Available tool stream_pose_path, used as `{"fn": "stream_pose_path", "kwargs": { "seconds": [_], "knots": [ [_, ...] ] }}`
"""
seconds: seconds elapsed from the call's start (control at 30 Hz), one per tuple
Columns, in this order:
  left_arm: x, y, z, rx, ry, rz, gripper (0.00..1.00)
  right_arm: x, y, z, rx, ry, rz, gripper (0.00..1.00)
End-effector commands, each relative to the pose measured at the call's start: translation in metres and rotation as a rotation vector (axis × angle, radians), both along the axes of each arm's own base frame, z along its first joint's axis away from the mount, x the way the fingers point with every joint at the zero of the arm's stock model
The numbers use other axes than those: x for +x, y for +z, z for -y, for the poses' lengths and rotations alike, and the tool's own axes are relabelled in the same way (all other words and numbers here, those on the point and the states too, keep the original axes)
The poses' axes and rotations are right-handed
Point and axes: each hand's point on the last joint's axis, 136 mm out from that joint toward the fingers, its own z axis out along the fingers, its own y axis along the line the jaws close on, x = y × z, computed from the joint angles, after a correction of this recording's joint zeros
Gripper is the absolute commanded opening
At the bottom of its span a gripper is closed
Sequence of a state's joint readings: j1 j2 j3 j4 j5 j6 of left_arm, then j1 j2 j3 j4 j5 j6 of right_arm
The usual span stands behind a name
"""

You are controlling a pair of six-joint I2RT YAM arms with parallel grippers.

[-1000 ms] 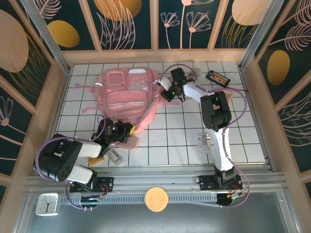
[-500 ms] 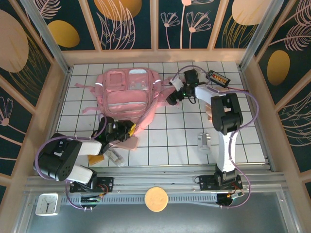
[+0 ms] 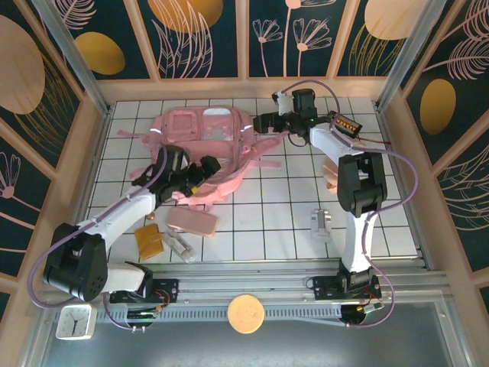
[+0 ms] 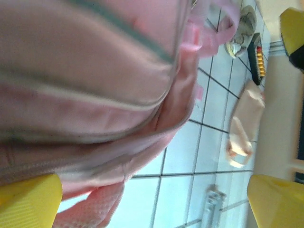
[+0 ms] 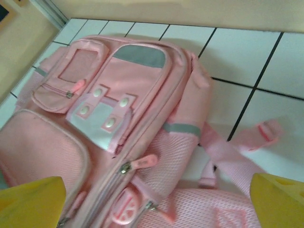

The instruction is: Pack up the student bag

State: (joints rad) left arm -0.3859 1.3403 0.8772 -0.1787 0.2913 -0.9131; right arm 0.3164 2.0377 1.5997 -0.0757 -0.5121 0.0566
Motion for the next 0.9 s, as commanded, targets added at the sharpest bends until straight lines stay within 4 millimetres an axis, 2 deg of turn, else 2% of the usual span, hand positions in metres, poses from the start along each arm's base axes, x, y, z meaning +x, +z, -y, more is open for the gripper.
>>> {"fn": "stream_pose_path", "kwargs": {
  "seconds": [0.0, 0.1, 0.2, 0.27, 0.33, 0.37, 0.4, 0.43, 0.63, 0.77, 0.87],
  "knots": [
    [-0.006, 0.001, -0.034, 0.368, -0.149, 0.06, 0.99, -0.004, 0.055, -0.001, 0.124, -0.079, 0.046, 0.99],
    [-0.003, 0.01, -0.036, 0.509, -0.248, 0.147, 0.99, -0.01, 0.066, 0.001, 0.185, -0.083, 0.018, 0.99],
    [-0.002, 0.018, -0.023, 0.613, -0.415, 0.272, 0.99, -0.021, 0.074, 0.001, 0.21, -0.077, 0.01, 0.99],
    [-0.002, 0.007, -0.022, 0.776, -0.535, 0.337, 0.99, -0.025, 0.079, 0.005, 0.21, -0.094, 0.009, 0.99],
    [0.0, -0.014, -0.025, 0.9, -0.637, 0.365, 0.99, -0.03, 0.087, 0.01, 0.213, -0.113, 0.026, 0.99],
    [0.004, -0.023, -0.028, 0.958, -0.672, 0.382, 0.99, -0.032, 0.091, 0.013, 0.213, -0.122, 0.034, 0.99],
    [0.011, -0.024, -0.028, 0.995, -0.685, 0.415, 0.99, -0.034, 0.095, 0.014, 0.212, -0.124, 0.04, 0.99],
    [0.013, -0.037, -0.032, 1.039, -0.701, 0.419, 0.99, -0.037, 0.099, 0.015, 0.209, -0.123, 0.044, 0.99],
    [0.043, -0.056, -0.023, 1.131, -0.77, 0.457, 0.93, -0.052, 0.111, 0.019, 0.194, -0.1, 0.057, 0.99],
    [0.057, -0.057, -0.014, 1.123, -0.76, 0.477, 0.89, -0.059, 0.101, 0.018, 0.205, -0.095, 0.018, 0.99],
    [0.06, -0.057, -0.007, 1.088, -0.761, 0.491, 0.84, -0.061, 0.092, 0.019, 0.203, -0.102, -0.006, 0.99]
  ]
}}
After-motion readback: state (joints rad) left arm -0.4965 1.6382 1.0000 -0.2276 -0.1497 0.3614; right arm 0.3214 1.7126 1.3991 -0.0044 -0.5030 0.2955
